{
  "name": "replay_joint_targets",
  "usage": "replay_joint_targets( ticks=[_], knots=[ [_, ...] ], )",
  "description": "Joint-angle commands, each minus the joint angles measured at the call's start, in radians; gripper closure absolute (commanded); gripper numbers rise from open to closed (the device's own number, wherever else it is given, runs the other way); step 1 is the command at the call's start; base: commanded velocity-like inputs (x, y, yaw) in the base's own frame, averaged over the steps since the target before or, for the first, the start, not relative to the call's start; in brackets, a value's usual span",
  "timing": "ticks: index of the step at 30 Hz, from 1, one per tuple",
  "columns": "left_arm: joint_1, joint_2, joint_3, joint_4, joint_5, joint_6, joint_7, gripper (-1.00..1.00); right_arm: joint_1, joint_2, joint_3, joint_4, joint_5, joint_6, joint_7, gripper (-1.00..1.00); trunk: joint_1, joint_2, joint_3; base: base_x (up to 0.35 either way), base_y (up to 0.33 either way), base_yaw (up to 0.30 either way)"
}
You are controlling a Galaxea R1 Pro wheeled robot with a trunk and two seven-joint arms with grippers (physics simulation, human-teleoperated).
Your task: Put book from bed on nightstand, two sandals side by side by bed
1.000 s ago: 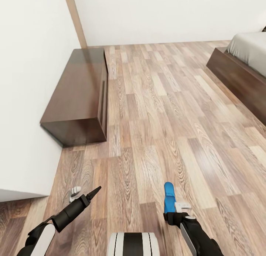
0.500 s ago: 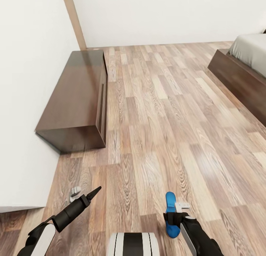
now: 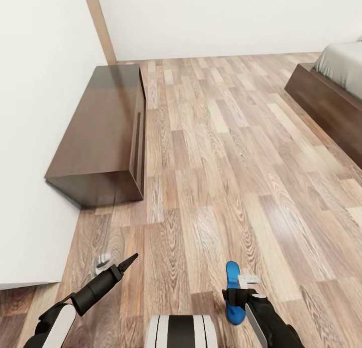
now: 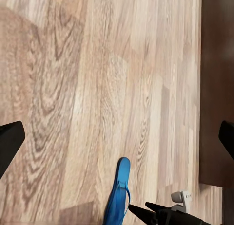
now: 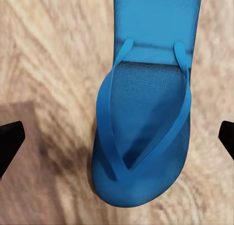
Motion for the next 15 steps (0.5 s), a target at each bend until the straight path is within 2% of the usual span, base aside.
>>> replay_joint_targets(
  ticks=[1, 15],
  knots=[
    [0.000, 0.000, 0.001, 0.000, 0.008, 0.008, -0.001, -1.00, 0.000, 0.000, -0.001, -0.002, 0.000, 0.005, 0.000, -1.00, 0.000, 0.000, -0.005, 0.000, 0.000, 0.000],
    [0.000, 0.000, 0.000, 0.000, 0.008, 0.008, 0.000, -1.00, 0.000, 0.000, -0.001, -0.002, 0.000, 0.005, 0.000, -1.00, 0.007, -0.004, -0.059, 0.000, 0.000, 0.000]
  ],
)
